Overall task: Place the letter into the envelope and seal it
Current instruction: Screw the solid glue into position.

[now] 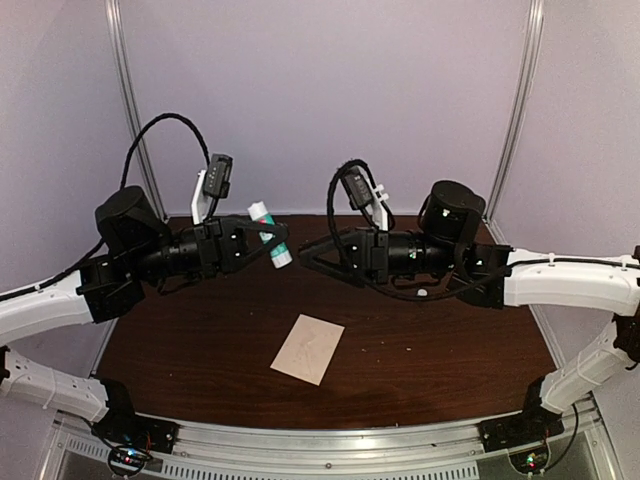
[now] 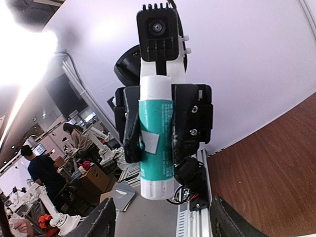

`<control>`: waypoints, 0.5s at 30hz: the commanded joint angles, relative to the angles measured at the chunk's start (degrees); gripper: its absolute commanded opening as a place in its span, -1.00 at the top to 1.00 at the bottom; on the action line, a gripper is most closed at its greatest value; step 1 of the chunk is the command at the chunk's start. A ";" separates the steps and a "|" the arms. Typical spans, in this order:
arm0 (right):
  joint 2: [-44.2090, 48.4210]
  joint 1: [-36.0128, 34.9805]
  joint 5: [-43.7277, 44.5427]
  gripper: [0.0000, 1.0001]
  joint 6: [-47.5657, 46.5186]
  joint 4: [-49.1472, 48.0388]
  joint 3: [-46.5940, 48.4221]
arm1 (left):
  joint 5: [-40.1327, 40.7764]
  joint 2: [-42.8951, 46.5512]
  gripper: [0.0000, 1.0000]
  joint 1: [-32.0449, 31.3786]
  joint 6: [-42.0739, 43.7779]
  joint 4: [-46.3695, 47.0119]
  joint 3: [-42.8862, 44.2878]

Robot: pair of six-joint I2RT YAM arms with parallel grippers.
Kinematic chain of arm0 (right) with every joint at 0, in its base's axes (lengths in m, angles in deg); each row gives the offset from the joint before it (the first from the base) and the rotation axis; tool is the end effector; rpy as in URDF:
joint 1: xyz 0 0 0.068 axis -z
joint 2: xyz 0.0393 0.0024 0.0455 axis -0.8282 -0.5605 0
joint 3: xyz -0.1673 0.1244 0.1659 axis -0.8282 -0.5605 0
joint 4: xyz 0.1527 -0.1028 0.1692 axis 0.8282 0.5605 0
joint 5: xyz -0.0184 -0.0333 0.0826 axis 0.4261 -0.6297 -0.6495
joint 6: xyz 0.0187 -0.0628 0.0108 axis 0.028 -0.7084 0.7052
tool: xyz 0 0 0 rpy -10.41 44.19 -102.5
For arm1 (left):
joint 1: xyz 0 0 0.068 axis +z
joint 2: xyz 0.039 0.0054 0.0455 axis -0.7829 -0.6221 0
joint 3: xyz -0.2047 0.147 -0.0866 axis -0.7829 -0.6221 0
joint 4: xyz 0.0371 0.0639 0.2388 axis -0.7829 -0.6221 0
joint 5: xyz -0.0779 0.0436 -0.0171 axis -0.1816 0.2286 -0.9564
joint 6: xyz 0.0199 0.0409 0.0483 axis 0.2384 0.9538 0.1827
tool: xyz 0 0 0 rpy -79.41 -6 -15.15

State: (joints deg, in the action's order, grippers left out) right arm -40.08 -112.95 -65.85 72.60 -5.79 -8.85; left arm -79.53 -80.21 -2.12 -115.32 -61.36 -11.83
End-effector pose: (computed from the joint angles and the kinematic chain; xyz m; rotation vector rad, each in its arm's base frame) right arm 0.1475 0.2944 0.3620 -1.0049 1.5155 1.8206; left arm 0.1292 -0.2175 0.3762 0.6024 1.5679 -1.7081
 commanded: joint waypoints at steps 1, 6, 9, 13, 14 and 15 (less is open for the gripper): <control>-2.46 -0.41 -9.18 -0.23 5.87 -11.22 1.45 | -4.97 -0.90 1.00 -0.23 1.43 4.93 2.50; -4.24 -1.10 -10.36 -0.07 7.02 -12.67 2.38 | -5.96 -1.86 1.00 -0.23 0.90 6.28 2.58; -4.72 -1.23 -10.68 -0.01 8.23 -14.60 2.32 | -6.45 -2.34 1.00 -0.23 0.79 6.50 2.82; -5.21 -1.23 -11.06 0.11 9.51 -16.54 2.31 | -6.87 -2.63 1.00 -0.27 0.72 6.66 2.86; -5.39 -1.24 -11.30 0.15 10.04 -17.18 2.31 | -6.94 -2.68 1.00 -0.28 0.73 6.68 2.85; -5.68 -1.24 -11.52 0.19 10.53 -17.82 2.31 | -6.89 -2.71 1.00 -0.28 0.77 6.75 2.85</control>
State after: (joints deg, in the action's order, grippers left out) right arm -45.09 -113.80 -75.27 80.76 -17.83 -8.11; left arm -85.13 -82.73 -2.16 -115.17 -57.90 -11.02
